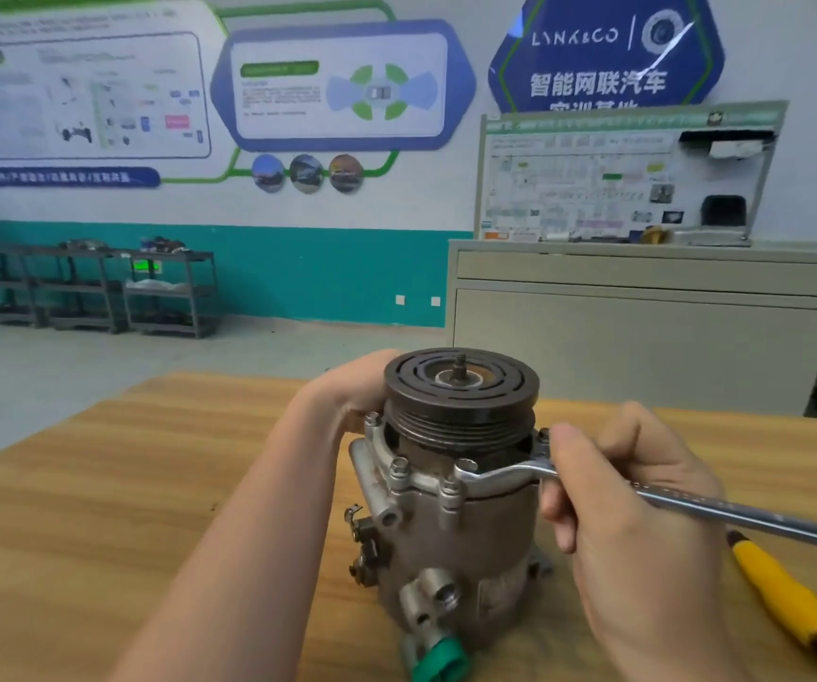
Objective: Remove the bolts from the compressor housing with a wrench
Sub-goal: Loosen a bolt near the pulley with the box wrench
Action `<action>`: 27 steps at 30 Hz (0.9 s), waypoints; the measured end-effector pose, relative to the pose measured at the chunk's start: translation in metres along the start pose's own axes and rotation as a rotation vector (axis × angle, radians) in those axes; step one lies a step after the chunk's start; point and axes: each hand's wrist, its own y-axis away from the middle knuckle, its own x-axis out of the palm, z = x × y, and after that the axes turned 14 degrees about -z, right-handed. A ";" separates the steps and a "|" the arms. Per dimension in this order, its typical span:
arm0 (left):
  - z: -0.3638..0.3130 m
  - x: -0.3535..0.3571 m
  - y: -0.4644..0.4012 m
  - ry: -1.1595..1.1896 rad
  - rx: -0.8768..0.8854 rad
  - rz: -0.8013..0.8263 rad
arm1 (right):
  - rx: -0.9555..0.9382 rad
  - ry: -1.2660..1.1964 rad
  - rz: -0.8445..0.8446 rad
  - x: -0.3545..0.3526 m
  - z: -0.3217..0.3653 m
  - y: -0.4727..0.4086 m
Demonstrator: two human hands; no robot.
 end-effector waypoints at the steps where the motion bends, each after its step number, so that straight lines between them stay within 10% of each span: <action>1: 0.001 0.000 0.001 -0.017 0.021 -0.016 | -0.007 0.043 -0.009 0.002 0.002 0.003; 7: 0.000 0.000 0.007 0.004 0.022 -0.022 | -0.140 0.262 -0.024 0.011 0.008 0.017; 13: -0.003 0.003 0.007 0.029 0.005 -0.058 | 0.231 0.186 0.279 0.011 0.016 -0.008; 19: 0.005 0.005 0.011 0.205 -0.044 -0.023 | 0.561 -0.203 0.167 -0.008 0.007 -0.029; 27: 0.001 0.001 0.012 0.088 -0.038 -0.059 | 0.010 0.052 0.094 -0.004 0.022 -0.011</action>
